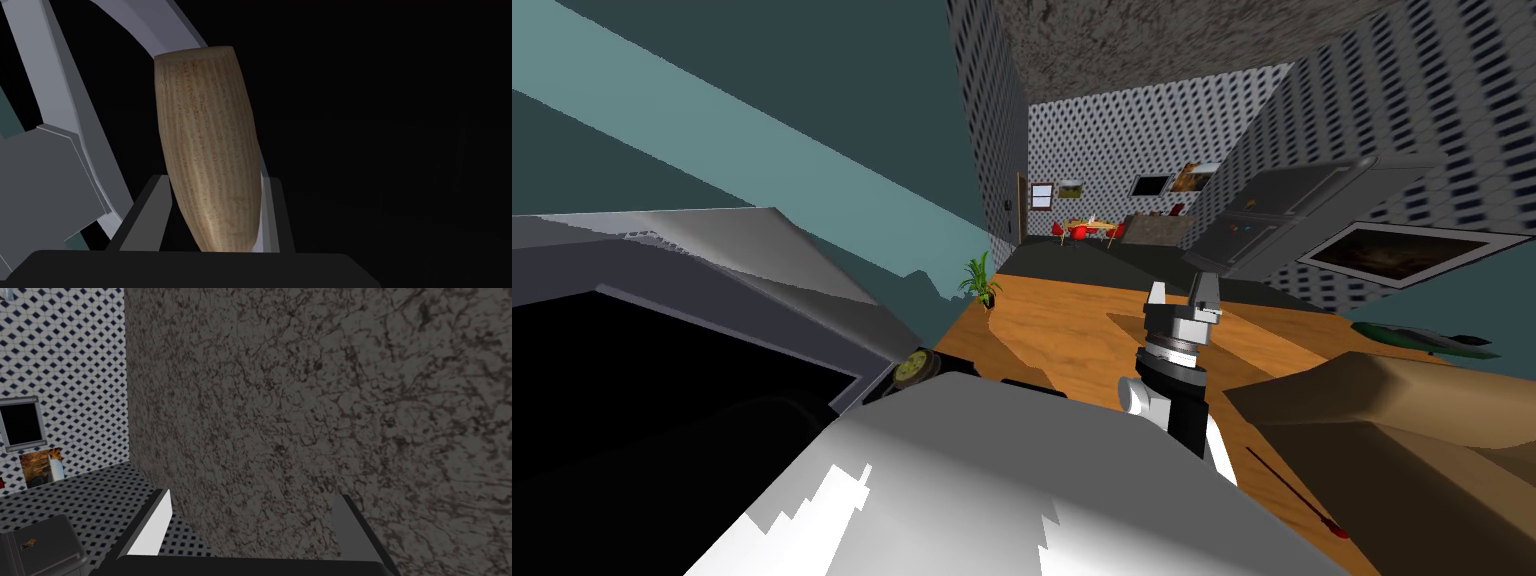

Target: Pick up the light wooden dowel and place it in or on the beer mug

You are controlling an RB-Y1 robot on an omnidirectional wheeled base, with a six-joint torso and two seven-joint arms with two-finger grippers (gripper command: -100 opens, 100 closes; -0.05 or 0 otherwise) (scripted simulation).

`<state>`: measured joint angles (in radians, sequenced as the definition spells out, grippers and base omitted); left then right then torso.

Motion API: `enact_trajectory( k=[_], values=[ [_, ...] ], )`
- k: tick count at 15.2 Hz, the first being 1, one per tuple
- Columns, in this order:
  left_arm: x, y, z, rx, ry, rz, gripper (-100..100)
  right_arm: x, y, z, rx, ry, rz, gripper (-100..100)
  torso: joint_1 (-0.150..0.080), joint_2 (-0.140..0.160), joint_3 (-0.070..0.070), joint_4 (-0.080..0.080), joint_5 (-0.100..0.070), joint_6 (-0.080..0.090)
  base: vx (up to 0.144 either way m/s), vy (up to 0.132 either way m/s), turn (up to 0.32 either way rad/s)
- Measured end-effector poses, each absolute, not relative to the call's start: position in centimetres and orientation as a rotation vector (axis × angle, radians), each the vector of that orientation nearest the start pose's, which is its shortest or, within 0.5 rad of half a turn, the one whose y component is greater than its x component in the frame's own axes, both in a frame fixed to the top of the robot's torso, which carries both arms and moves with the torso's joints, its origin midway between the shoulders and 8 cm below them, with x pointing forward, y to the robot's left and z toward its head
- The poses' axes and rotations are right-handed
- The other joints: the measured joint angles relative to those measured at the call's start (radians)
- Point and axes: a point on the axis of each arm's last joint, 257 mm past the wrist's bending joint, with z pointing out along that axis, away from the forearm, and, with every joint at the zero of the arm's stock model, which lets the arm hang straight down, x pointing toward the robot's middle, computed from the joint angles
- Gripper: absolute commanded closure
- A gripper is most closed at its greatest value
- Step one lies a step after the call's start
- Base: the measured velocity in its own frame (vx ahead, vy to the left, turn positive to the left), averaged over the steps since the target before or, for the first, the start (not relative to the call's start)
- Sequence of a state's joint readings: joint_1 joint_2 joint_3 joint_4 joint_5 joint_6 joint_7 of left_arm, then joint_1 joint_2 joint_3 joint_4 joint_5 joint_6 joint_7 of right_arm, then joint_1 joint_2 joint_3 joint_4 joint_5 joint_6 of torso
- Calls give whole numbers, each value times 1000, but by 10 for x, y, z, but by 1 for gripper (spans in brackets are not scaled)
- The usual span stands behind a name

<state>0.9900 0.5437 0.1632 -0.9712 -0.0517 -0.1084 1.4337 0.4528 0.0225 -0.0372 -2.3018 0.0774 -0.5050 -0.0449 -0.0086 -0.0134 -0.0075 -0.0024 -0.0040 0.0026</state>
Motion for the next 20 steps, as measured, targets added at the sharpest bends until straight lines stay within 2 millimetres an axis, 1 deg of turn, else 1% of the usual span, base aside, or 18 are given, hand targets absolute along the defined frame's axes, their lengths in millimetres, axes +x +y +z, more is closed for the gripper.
enact_trajectory(
  k=[4, 10, 15, 18, 20],
  values=[
    [-209, 632, -469, -2517, 405, -52, 100, 340, -278, 50, 583, 578, 1288, 0, -1, -5, -2, -1, 0, 1, 191, -98, -11],
    [-208, 641, -445, -2522, 433, -69, 100, 340, -278, 50, 583, 578, 1288, 0, 0, -2, -1, -1, 0, 0, 155, -84, -29],
    [-214, 642, -429, -2540, 427, -70, 100, 340, -278, 50, 583, 578, 1288, 0, 4, -1, -1, 0, 1, 0, 140, -31, -60],
    [-223, 638, -418, -2559, 400, -61, 100, 340, -278, 50, 583, 578, 1288, 0, 6, -2, -1, -1, 1, 0, 162, -1, -111],
    [-231, 634, -410, -2575, 367, -52, 100, 340, -278, 50, 583, 578, 1288, 0, 8, -2, -1, -1, 1, 0, 138, 51, -121]
  ],
)
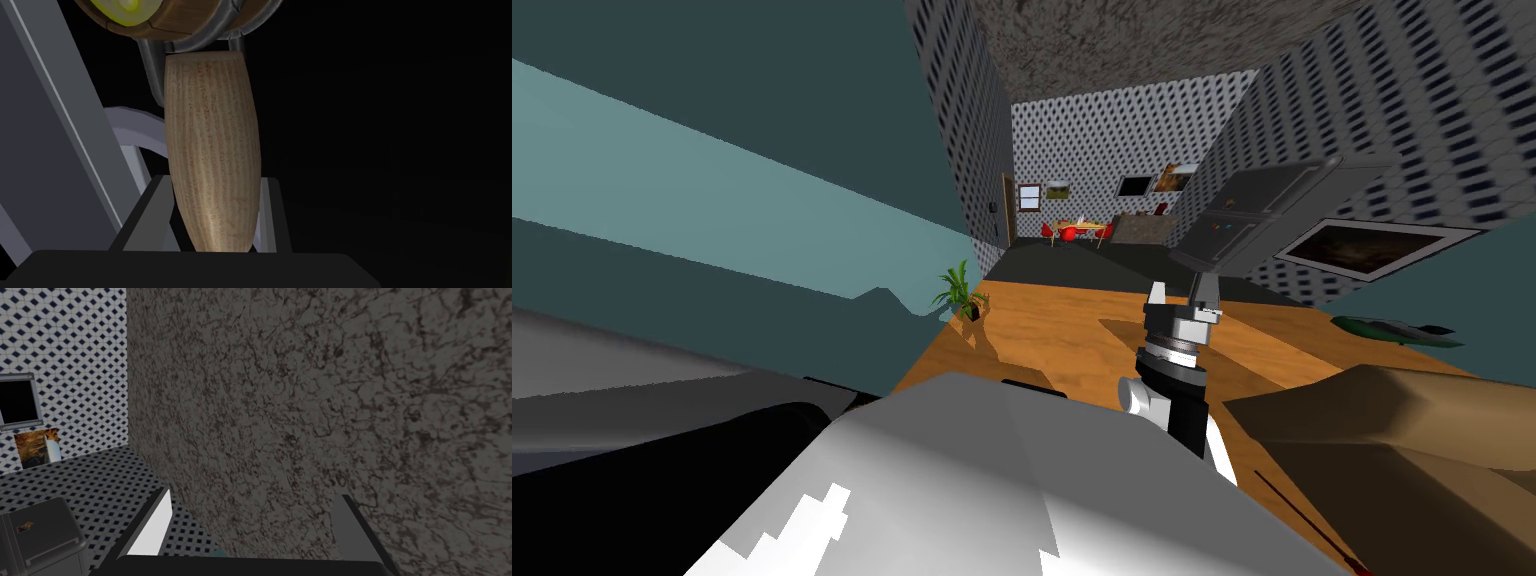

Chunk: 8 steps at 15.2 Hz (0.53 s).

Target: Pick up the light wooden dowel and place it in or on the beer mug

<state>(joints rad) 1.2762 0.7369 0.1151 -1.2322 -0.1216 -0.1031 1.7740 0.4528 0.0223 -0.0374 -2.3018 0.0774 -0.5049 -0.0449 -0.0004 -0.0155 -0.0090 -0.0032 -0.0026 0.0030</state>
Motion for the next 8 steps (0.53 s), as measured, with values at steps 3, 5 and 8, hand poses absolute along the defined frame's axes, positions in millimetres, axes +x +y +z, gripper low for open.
enact_trajectory(
  k=[3, 5, 8],
  values=[
    [-247, 627, -400, -2596, 300, -34, 100, 340, -278, 50, 583, 578, 1288, 0, 4, 3, 2, 1, 1, 0, 110, 85, -148],
    [-258, 621, -395, -2610, 251, -20, 100, 340, -278, 50, 583, 578, 1288, 0, 6, 3, 2, 1, 1, -1, 123, 117, -147],
    [-272, 613, -388, -2625, 176, 2, 100, 340, -278, 50, 583, 578, 1288, 0, 7, 5, 3, 1, 2, -1, 97, 109, -133]
  ],
)
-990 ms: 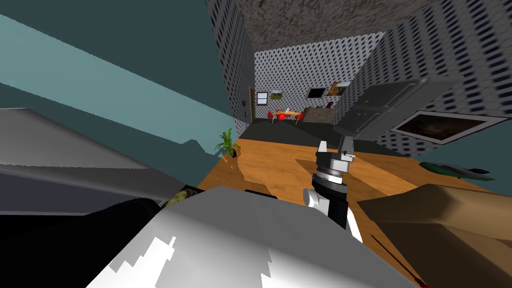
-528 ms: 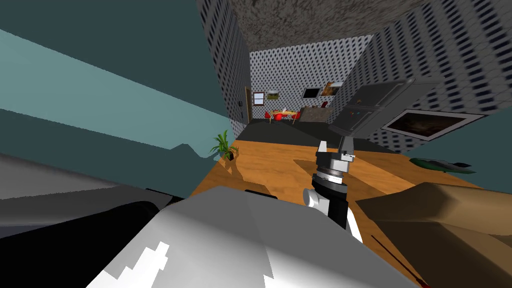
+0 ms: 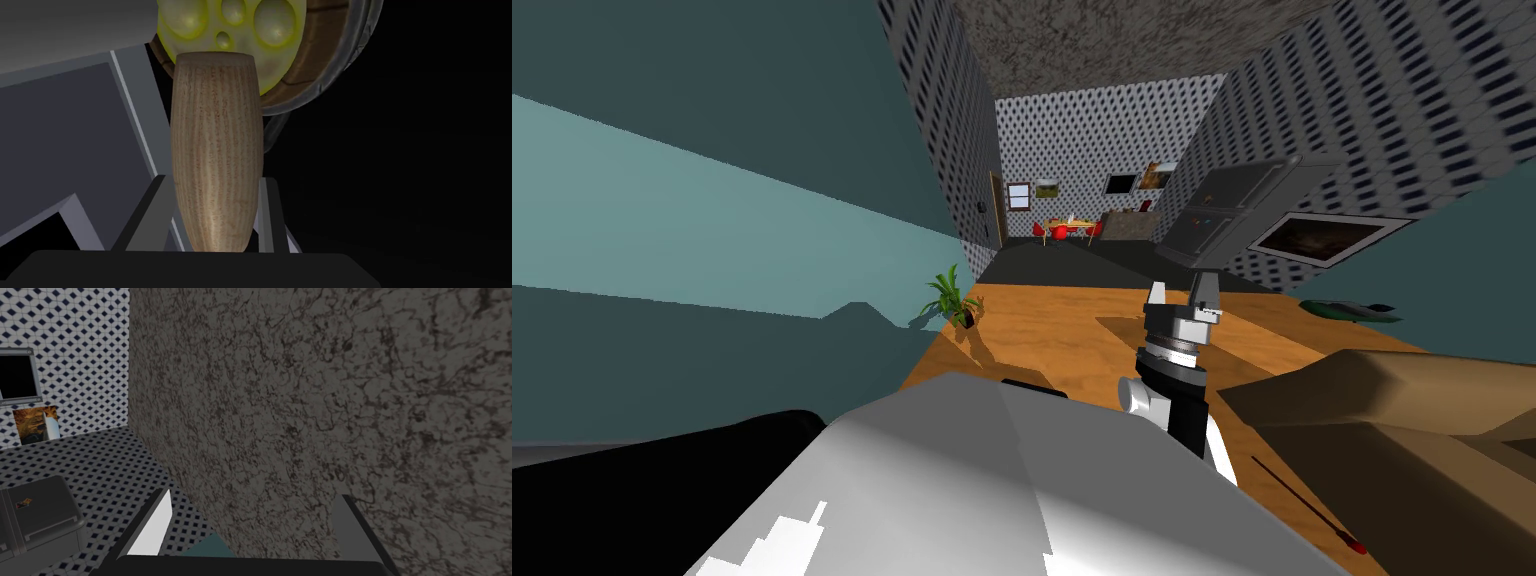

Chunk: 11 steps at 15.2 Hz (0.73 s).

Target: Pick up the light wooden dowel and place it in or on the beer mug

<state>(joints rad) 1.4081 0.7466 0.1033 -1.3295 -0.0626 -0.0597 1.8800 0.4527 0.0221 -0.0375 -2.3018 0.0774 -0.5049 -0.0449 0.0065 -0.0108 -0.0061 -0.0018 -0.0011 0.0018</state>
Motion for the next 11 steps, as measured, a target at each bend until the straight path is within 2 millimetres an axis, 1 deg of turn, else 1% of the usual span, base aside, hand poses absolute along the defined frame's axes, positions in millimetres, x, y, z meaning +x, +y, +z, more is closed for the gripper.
enact_trajectory(
  k=[1, 6, 7, 11],
  values=[
    [-279, 611, -386, -2628, 151, 11, 100, 340, -278, 50, 583, 578, 1288, 0, 0, 1, 0, 0, 0, -1, 75, 80, -68],
    [-297, 601, -373, -2640, 70, 36, 100, 340, -278, 50, 583, 578, 1288, 0, -4, 4, 2, 1, -1, -2, 55, 64, -73],
    [-298, 600, -373, -2640, 63, 38, -100, 340, -278, 50, 583, 578, 1288, 0, -5, 5, 3, 1, -1, -2, 15, 21, -7],
    [-297, 601, -373, -2640, 63, 37, -100, 341, -278, 50, 583, 578, 1288, 0, -9, 8, 5, 2, -2, -2, 3, 4, -1]
  ],
)
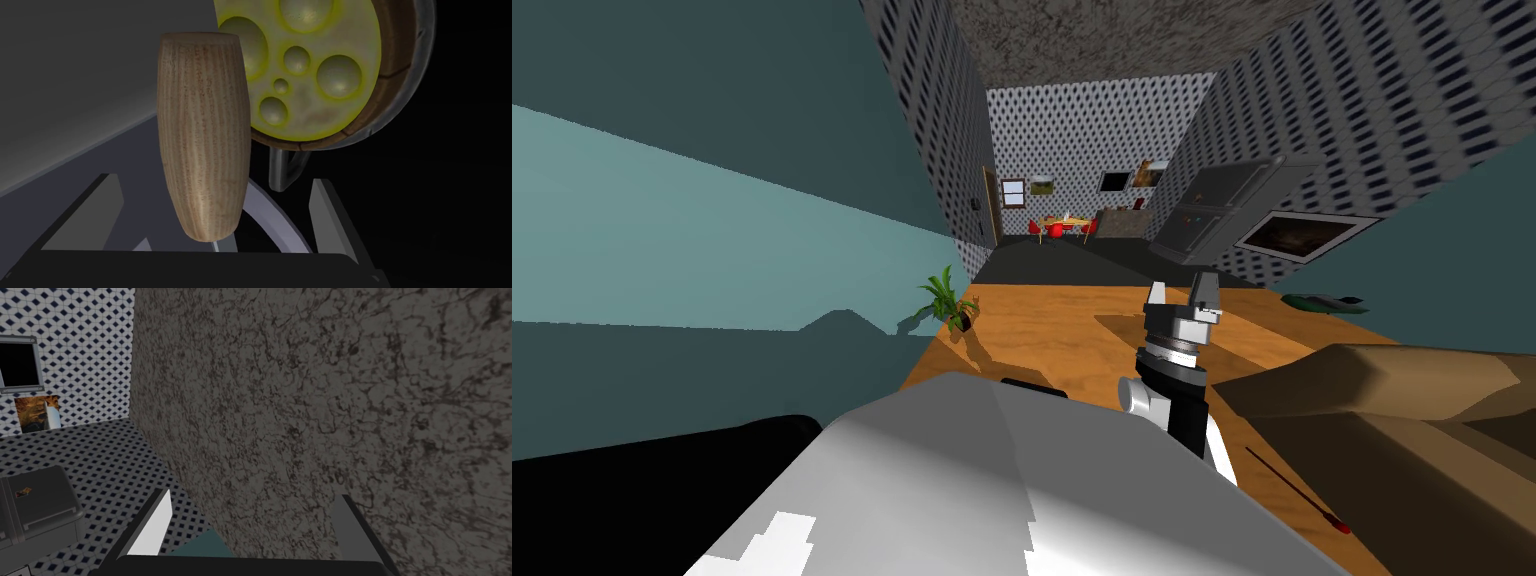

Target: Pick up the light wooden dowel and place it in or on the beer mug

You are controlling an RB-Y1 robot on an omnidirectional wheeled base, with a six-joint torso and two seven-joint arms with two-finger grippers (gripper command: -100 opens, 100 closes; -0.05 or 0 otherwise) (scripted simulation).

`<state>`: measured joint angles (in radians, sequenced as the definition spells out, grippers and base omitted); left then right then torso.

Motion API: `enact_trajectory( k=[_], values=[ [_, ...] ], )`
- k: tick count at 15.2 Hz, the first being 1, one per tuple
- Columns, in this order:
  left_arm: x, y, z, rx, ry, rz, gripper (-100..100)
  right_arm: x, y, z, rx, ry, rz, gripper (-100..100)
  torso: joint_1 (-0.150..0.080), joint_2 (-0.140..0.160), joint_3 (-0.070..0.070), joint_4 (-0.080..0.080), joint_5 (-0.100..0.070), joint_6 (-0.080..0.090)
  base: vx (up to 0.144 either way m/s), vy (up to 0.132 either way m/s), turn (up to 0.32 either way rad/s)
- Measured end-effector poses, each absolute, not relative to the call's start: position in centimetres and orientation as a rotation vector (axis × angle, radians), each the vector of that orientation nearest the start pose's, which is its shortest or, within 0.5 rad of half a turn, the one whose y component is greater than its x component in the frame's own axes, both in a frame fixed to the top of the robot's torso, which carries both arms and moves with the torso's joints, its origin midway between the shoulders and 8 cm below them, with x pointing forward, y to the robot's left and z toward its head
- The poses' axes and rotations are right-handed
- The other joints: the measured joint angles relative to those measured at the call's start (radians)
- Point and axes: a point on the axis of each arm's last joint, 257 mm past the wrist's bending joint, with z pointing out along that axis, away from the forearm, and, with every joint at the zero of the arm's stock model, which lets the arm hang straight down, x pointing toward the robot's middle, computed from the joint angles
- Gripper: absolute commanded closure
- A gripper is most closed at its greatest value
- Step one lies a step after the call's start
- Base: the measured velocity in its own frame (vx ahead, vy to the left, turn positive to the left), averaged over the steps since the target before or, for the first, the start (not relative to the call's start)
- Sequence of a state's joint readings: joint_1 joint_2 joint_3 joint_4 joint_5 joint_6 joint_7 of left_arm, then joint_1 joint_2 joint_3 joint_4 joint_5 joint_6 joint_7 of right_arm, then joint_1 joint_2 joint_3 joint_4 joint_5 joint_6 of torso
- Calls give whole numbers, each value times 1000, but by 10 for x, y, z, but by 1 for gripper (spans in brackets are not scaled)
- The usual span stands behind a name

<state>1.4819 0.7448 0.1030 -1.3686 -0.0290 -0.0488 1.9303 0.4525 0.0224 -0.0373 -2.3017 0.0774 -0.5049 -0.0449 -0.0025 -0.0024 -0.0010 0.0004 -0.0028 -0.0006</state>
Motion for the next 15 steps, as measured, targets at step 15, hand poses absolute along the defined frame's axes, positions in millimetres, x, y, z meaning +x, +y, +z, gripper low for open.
enact_trajectory(
  k=[15],
  values=[
    [-293, 611, -327, -2648, 36, 36, -100, 341, -278, 50, 583, 578, 1288, 0, -2, -1, -2, -4, -9, 2, -18, -17, -21]
  ],
)
